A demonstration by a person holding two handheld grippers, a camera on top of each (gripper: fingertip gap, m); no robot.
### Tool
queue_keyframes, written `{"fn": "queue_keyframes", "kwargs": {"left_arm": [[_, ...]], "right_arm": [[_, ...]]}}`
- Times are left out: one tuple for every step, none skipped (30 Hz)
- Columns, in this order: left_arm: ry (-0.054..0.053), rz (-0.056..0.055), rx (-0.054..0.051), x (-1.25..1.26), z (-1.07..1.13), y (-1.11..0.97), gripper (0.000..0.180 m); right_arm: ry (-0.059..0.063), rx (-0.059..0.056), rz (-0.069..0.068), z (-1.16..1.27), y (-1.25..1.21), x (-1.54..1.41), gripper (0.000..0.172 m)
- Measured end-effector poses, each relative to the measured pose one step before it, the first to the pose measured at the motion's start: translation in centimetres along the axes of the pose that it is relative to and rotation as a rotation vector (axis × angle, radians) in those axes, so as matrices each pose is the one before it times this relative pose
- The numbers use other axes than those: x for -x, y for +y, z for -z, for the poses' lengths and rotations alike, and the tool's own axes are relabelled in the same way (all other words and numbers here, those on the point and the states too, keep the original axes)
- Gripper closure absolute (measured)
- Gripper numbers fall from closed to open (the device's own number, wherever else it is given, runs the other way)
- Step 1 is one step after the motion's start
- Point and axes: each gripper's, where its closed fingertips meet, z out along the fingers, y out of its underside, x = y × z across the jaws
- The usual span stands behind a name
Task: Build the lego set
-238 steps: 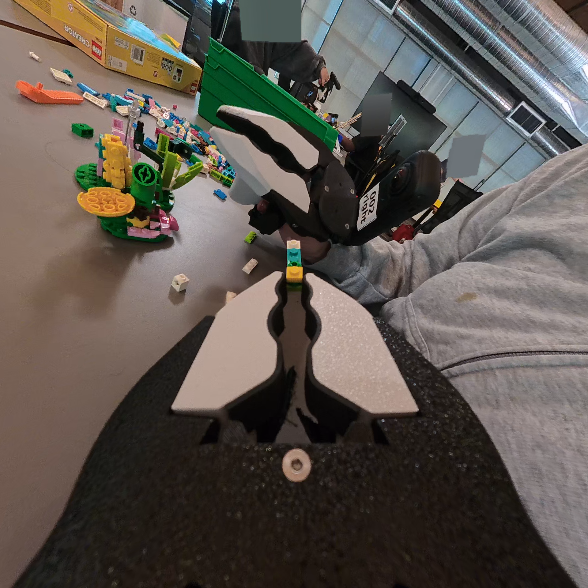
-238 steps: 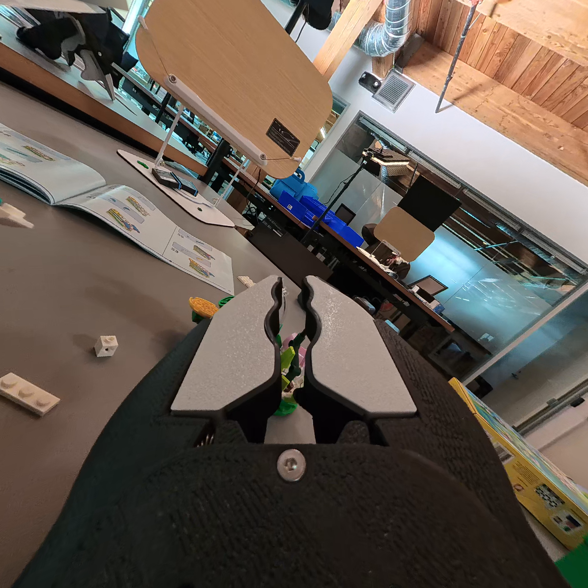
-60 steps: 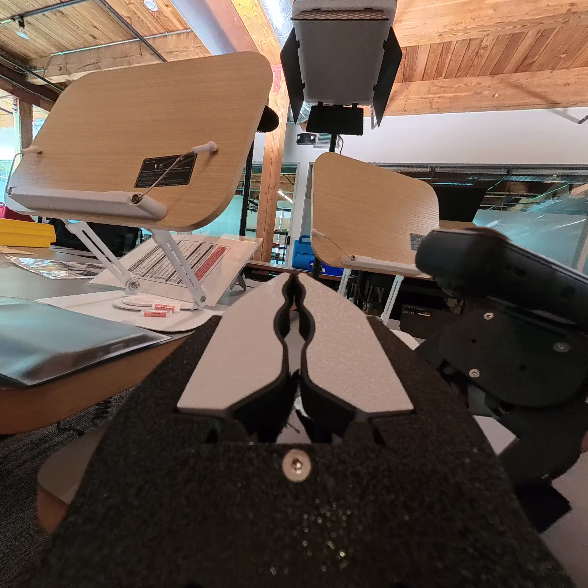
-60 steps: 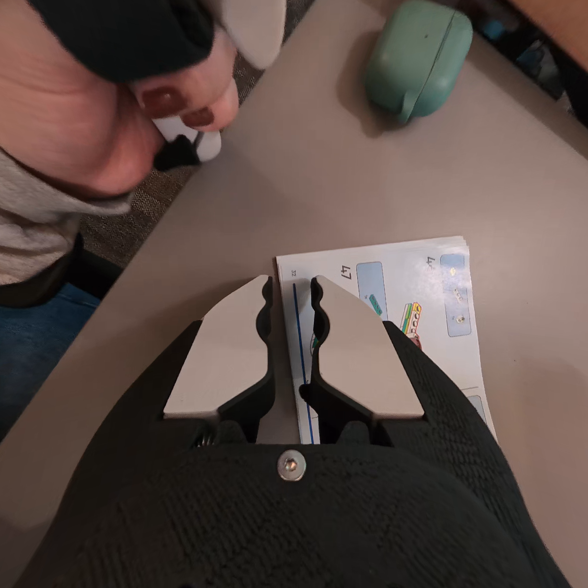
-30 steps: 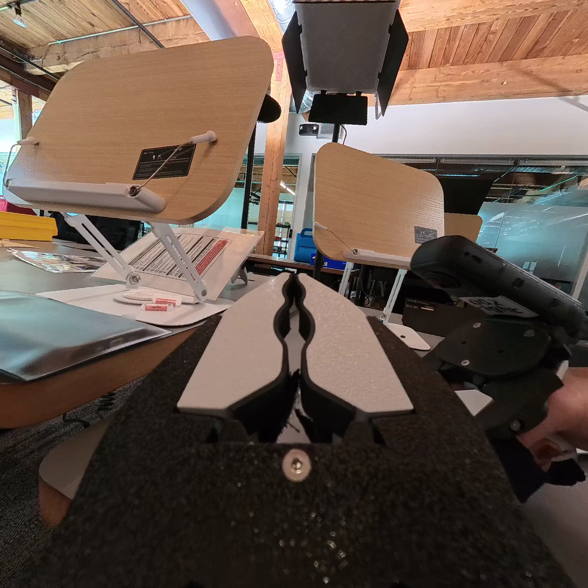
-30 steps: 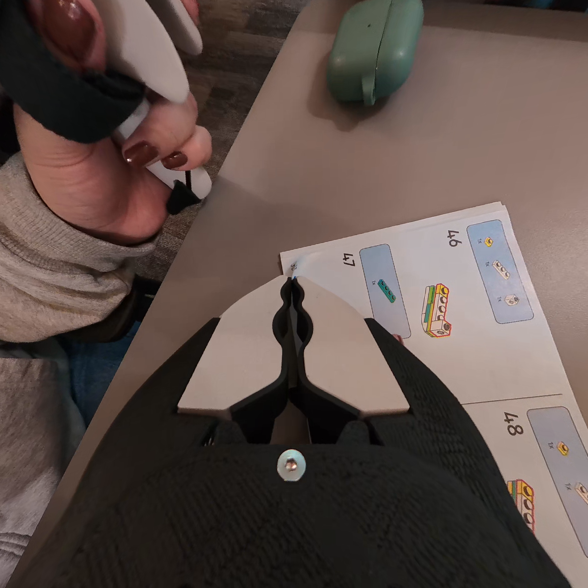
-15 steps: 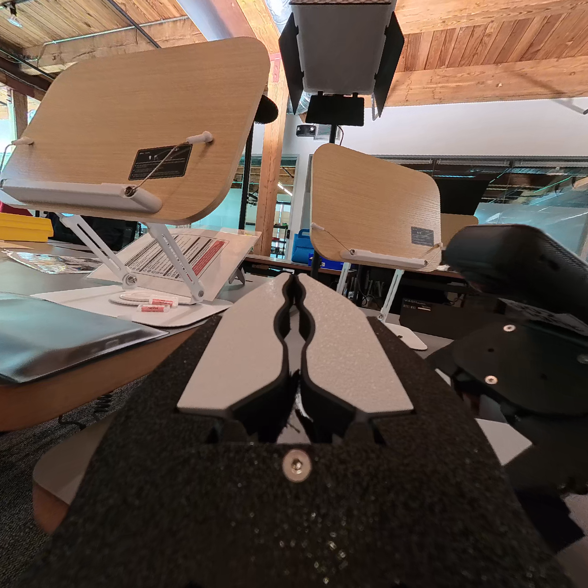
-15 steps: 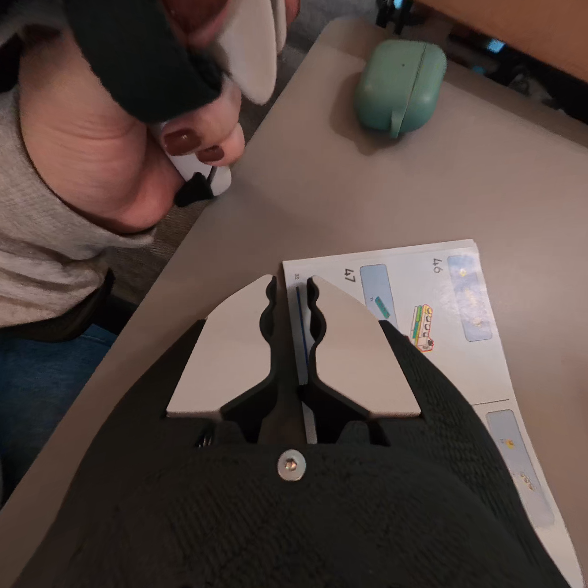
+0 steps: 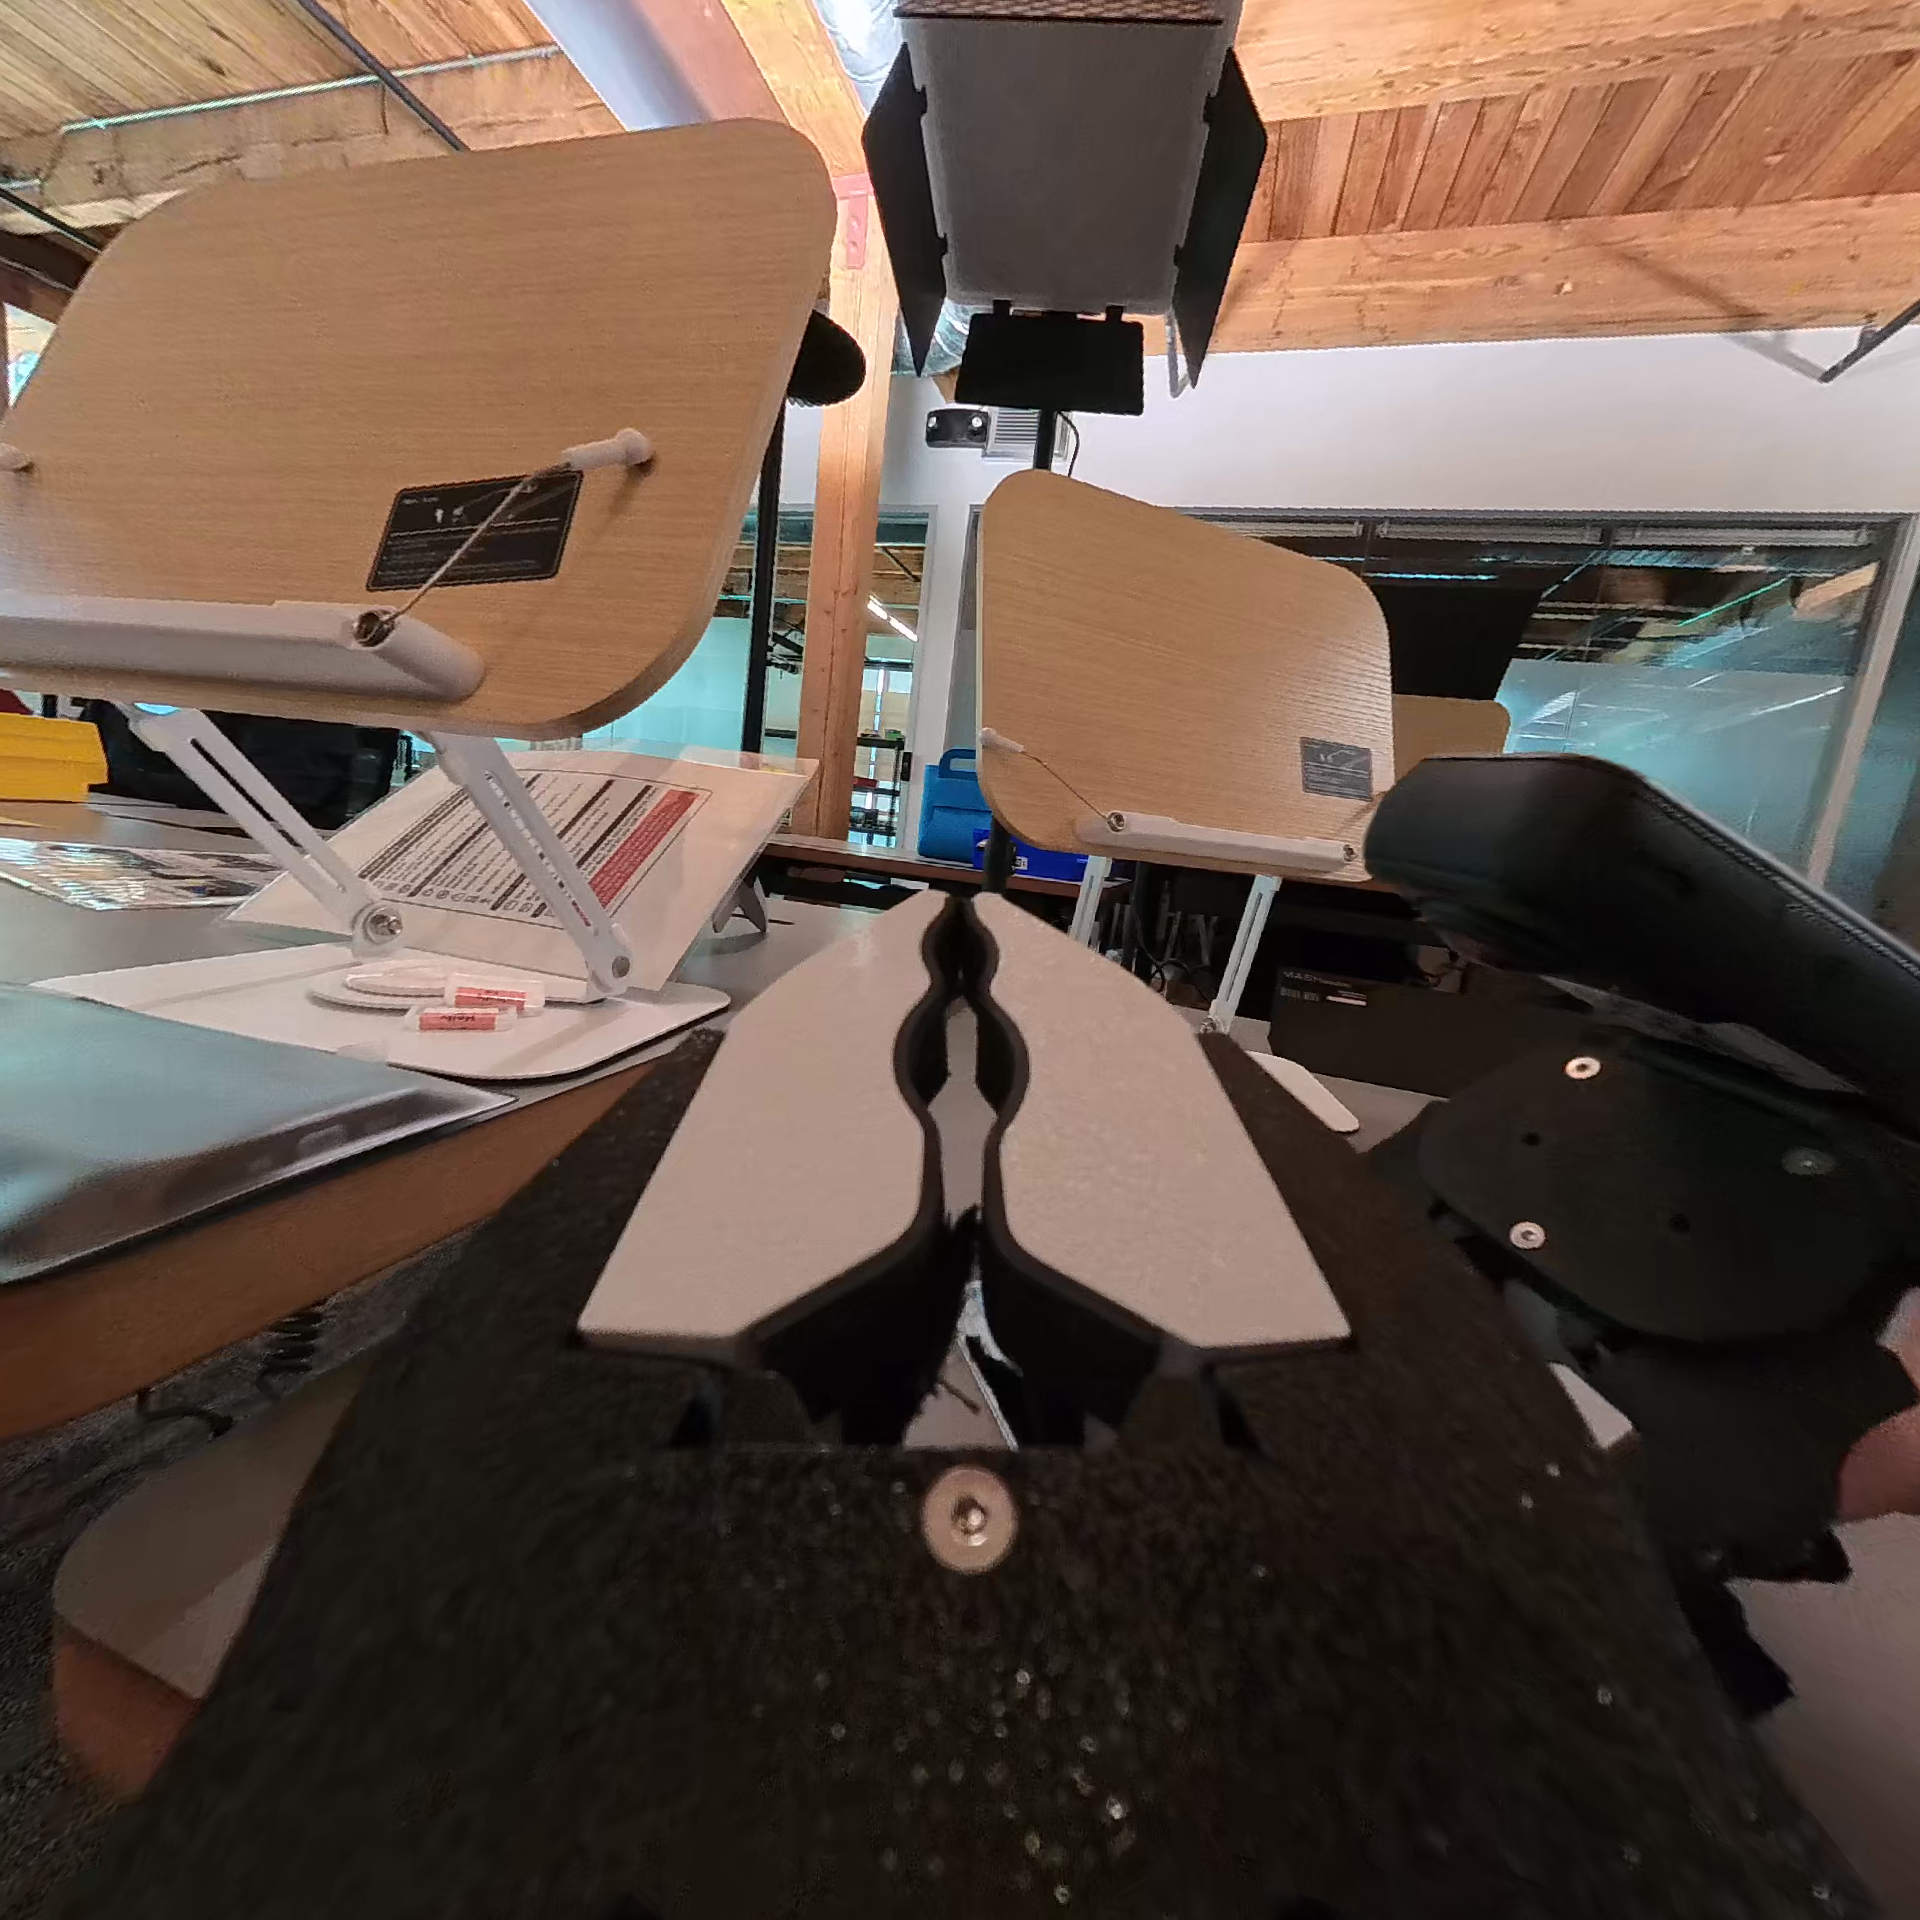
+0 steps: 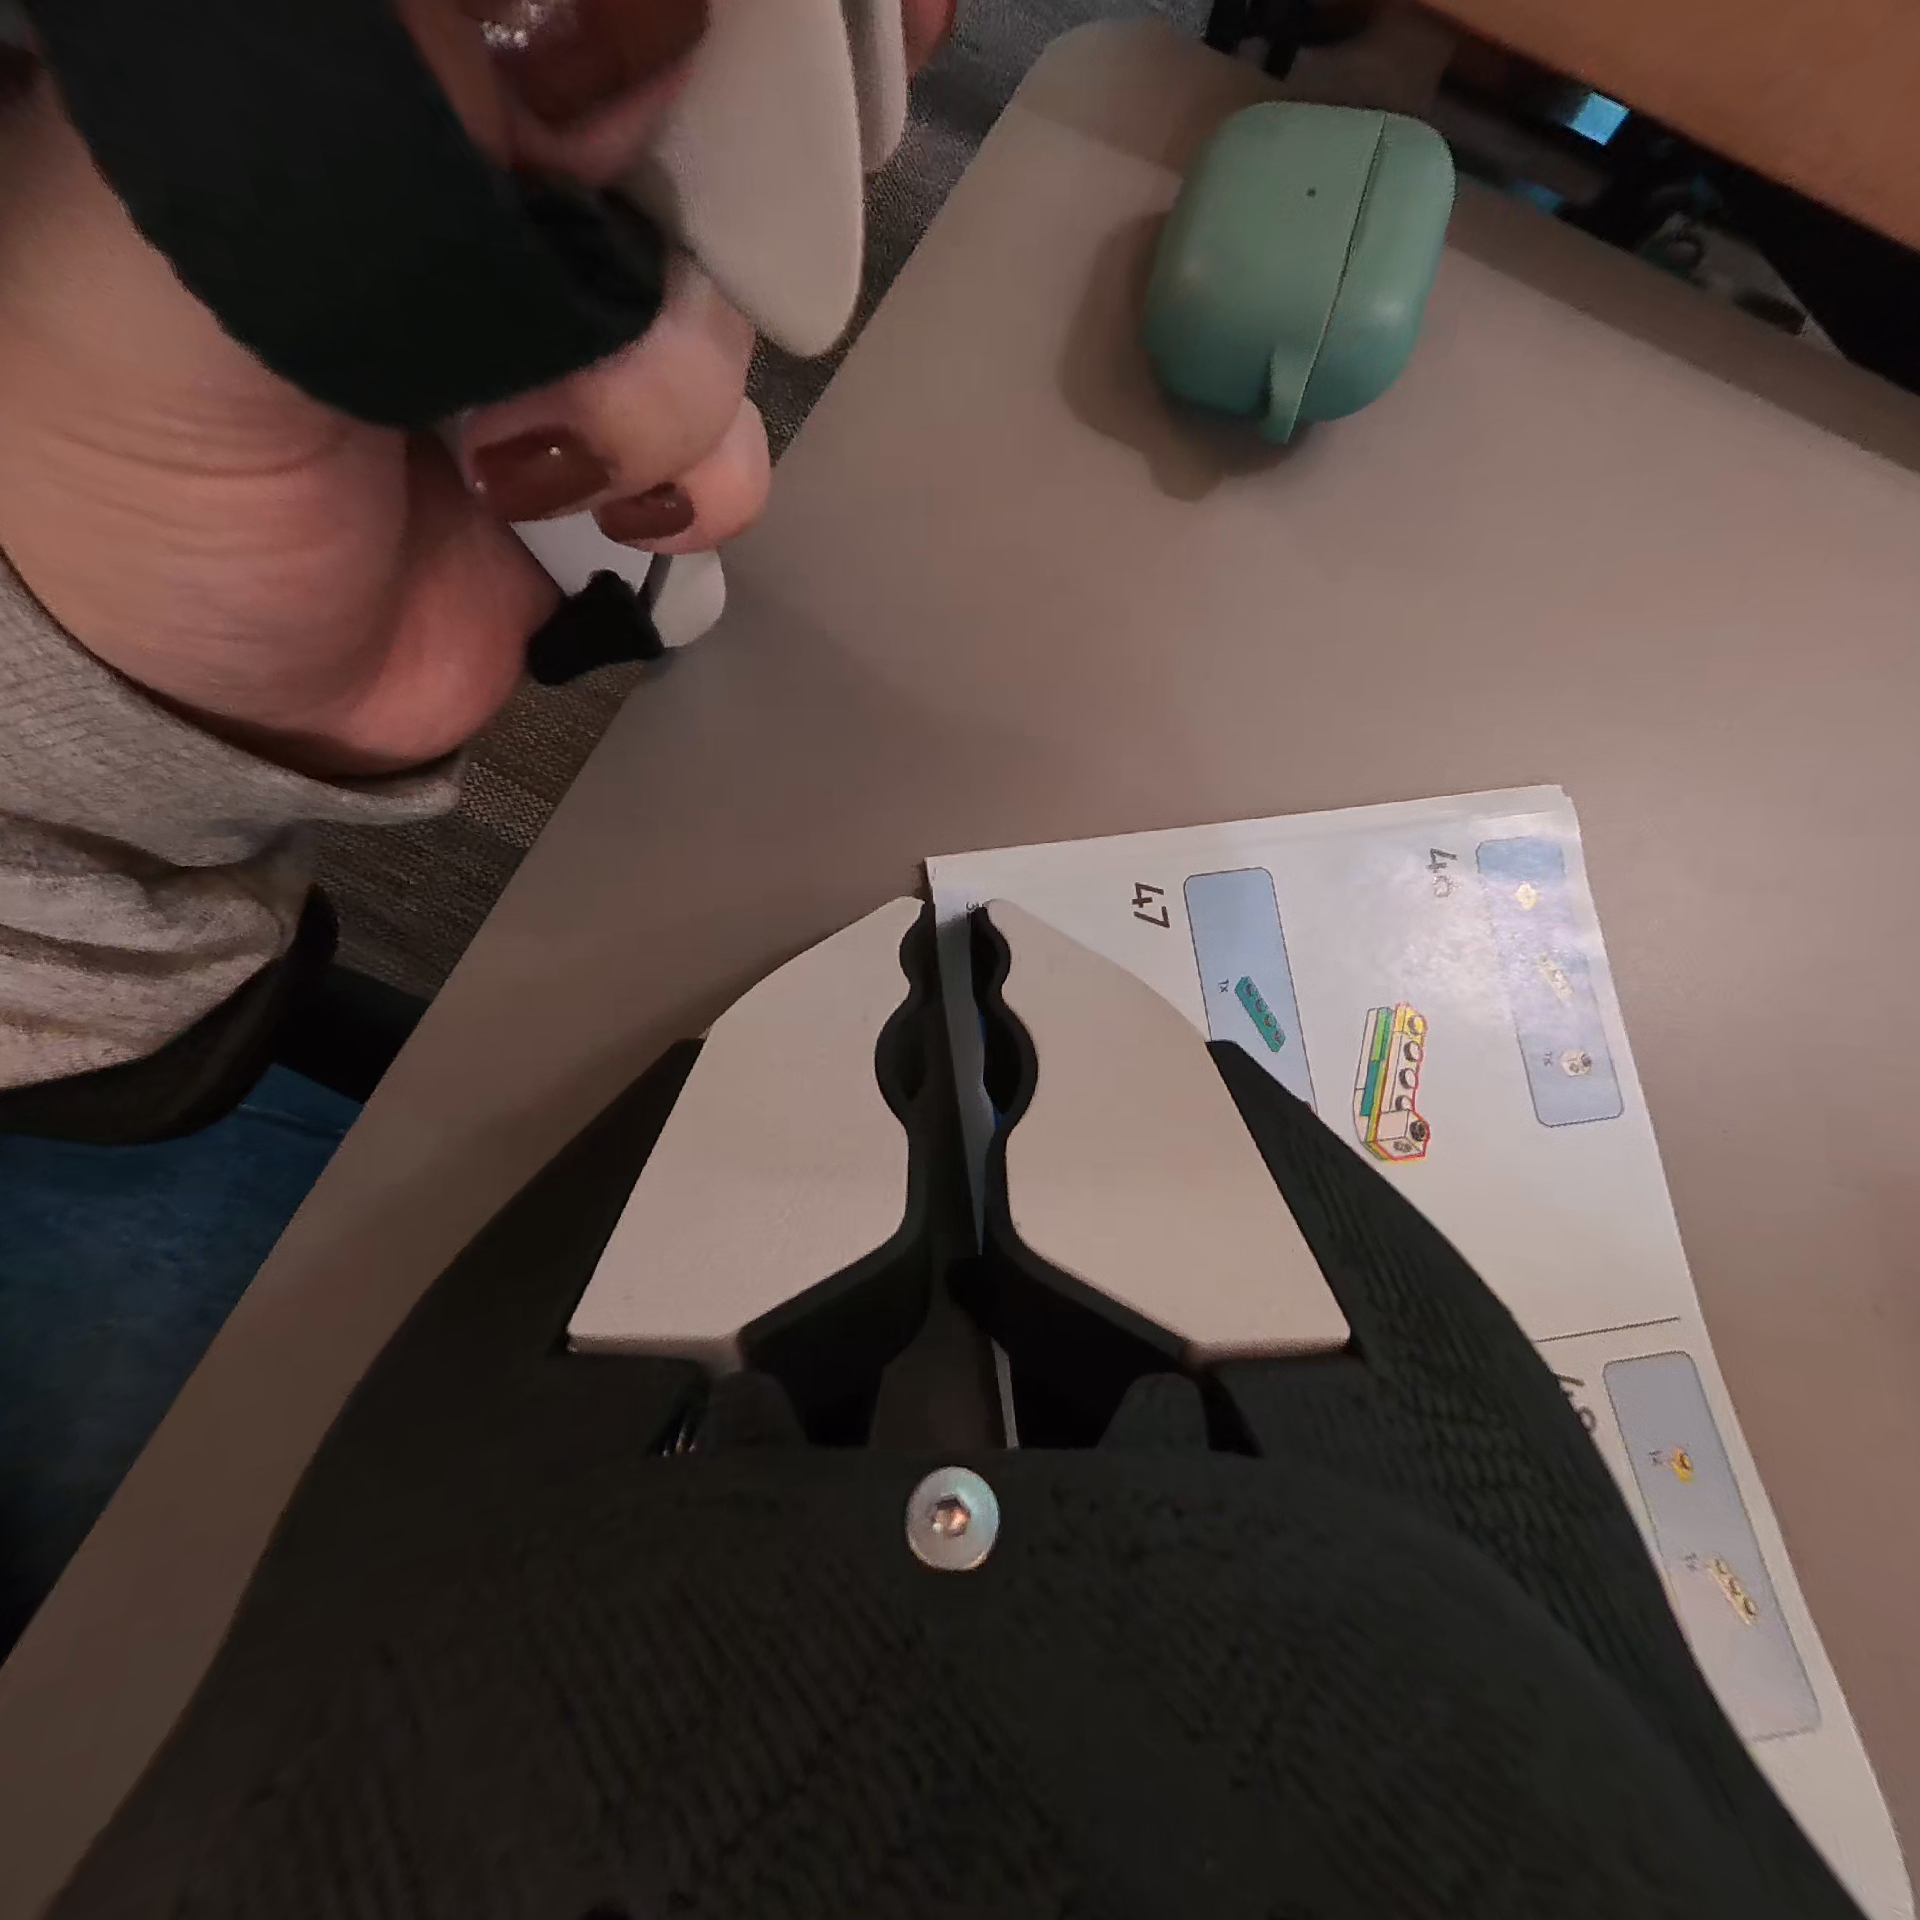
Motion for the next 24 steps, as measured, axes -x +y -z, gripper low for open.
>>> {"fn": "queue_keyframes", "kwargs": {"left_arm": [[0.0014, -0.0026, 0.0007, -0.039, -0.003, 0.018, 0.18], [0.0011, 0.0001, 0.0006, -0.026, -0.008, 0.004, 0.18], [0.0016, 0.0018, 0.0001, -0.033, -0.005, 0.014, 0.18], [0.0012, 0.0019, 0.0003, -0.019, -0.007, 0.006, 0.18], [-0.0004, 0.0012, 0.0002, 0.007, -0.008, 0.005, 0.18], [-0.0008, 0.0003, -0.0004, 0.018, 0.006, -0.01, 0.18], [-0.0004, 0.0005, -0.0005, 0.022, 0.009, -0.004, 0.18], [-0.0004, 0.0014, -0.0002, 0.025, 0.007, -0.01, 0.18], [-0.0011, 0.0024, -0.0001, 0.04, -0.003, 0.016, 0.18], [-0.001, 0.0028, 0.0003, 0.034, -0.004, 0.012, 0.18], [0.0, 0.0027, 0.0006, 0.012, -0.001, 0.017, 0.18], [0.0004, 0.0025, 0.0004, -0.003, -0.007, 0.007, 0.18], [0.0004, 0.0018, 0.0, -0.006, -0.005, 0.012, 0.18], [0.0002, 0.001, 0.0, -0.009, 0.004, 0.009, 0.18], [0.0003, -0.0001, 0.0003, -0.014, -0.011, 0.0, 0.18], [0.0004, -0.0006, 0.0002, -0.01, 0.002, 0.004, 0.18], [-0.0001, -0.0001, -0.0003, -0.008, -0.002, -0.003, 0.18], [-0.0002, 0.0005, -0.0005, 0.009, 0.005, -0.012, 0.18], [0.0002, 0.0009, 0.0, 0.02, -0.001, -0.004, 0.18], [0.0004, 0.0014, 0.0008, 0.006, 0.0, 0.021, 0.18], [-0.0003, 0.0017, 0.0007, 0.022, -0.014, 0.013, 0.18], [-0.0001, 0.0013, 0.0001, 0.003, 0.004, 0.009, 0.18], [0.0008, -0.0001, -0.0002, -0.008, 0.002, 0.006, 0.18], [0.0005, -0.0009, 0.0006, -0.02, -0.018, 0.01, 0.18]], "right_arm": [[-0.0079, -0.0011, -0.0101, 0.037, 0.047, 0.014, 0.166], [-0.0101, -0.0014, -0.0131, 0.02, 0.026, 0.021, 0.166], [-0.0109, -0.0024, -0.0148, 0.034, 0.018, -0.016, 0.167], [-0.011, -0.0027, -0.0153, 0.036, 0.011, -0.02, 0.167], [-0.0106, -0.0039, -0.0122, 0.033, -0.005, -0.006, 0.167], [-0.0074, -0.0028, -0.0095, 0.021, 0.015, -0.009, 0.168], [-0.0037, -0.0019, -0.0047, 0.012, -0.003, -0.005, 0.168], [0.0014, -0.0007, 0.0022, -0.008, 0.003, -0.014, 0.168], [0.0073, 0.0019, 0.0069, -0.013, 0.03, -0.045, 0.168], [0.0064, 0.0009, 0.0122, -0.014, -0.019, 0.007, 0.168], [0.0073, 0.0038, 0.0149, -0.019, 0.002, 0.032, 0.169], [0.0058, 0.0053, 0.0113, -0.032, 0.022, 0.044, 0.168], [0.0052, 0.0032, 0.0063, -0.023, -0.011, 0.008, 0.168], [0.0049, 0.0022, 0.0037, -0.017, -0.009, -0.037, 0.169], [0.0, 0.0017, -0.0001, -0.008, 0.0, -0.004, 0.17], [-0.0027, 0.0009, -0.0032, 0.016, -0.022, 0.044, 0.171], [0.0059, -0.0018, -0.0008, 0.015, -0.038, -0.061, 0.172], [0.0164, -0.0032, 0.0021, 0.026, -0.021, -0.201, 0.172], [0.0041, -0.0034, -0.0015, 0.017, -0.001, -0.034, 0.172], [0.0018, -0.005, -0.0056, 0.037, -0.015, -0.022, 0.172], [0.0007, -0.0048, -0.0055, 0.061, -0.032, -0.02, 0.172], [0.0011, -0.0038, -0.0043, 0.067, 0.009, -0.041, 0.172], [0.0079, -0.0043, -0.002, 0.078, 0.016, -0.134, 0.172], [0.0087, -0.0041, 0.0003, 0.092, 0.029, -0.139, 0.172]]}}
